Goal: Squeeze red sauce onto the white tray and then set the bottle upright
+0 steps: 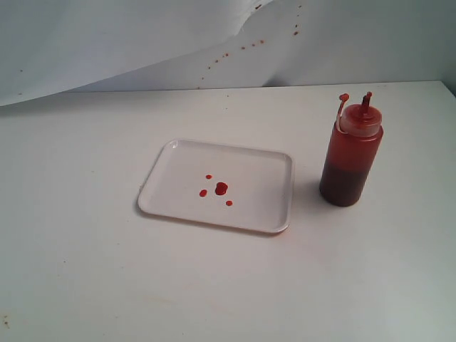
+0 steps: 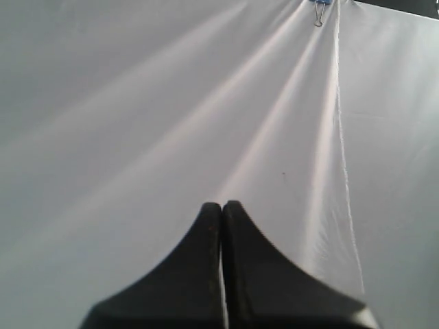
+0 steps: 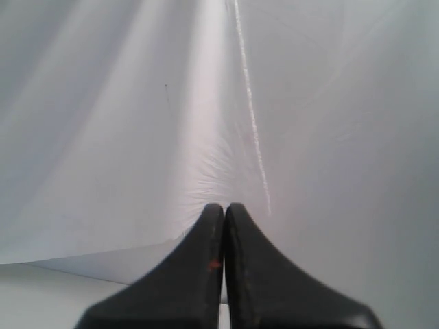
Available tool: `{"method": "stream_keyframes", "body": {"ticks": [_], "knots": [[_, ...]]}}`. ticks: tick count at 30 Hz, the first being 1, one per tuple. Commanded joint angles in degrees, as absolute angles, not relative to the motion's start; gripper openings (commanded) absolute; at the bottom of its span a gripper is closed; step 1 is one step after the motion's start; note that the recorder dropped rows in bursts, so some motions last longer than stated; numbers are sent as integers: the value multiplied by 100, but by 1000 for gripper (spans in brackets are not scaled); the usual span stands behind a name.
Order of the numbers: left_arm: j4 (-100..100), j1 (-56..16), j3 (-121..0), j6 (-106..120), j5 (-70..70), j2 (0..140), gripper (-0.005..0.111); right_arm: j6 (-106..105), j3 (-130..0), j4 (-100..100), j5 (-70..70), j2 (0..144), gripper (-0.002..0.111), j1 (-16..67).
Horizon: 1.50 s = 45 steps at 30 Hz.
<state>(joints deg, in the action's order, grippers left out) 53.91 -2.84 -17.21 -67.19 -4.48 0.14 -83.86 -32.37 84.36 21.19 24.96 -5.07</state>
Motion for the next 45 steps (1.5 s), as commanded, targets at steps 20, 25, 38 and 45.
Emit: {"method": "stream_keyframes", "body": {"ticks": [20,25,38,45], "knots": [[-416,-278,0,490,1665,0,0,-8368,-3218,8462,2139,2466,0,-514],[-416,-278,0,478,1678,0,0,-8368,-3218,8462,2139,2466,0,-514],[-353,-278,0,488,1586,0,0,-8368,-3218,8462,2139,2466,0,-514],[-353,-278,0,488,1586,0,0,-8368,-3218,8462,2139,2466,0,-514]]}}
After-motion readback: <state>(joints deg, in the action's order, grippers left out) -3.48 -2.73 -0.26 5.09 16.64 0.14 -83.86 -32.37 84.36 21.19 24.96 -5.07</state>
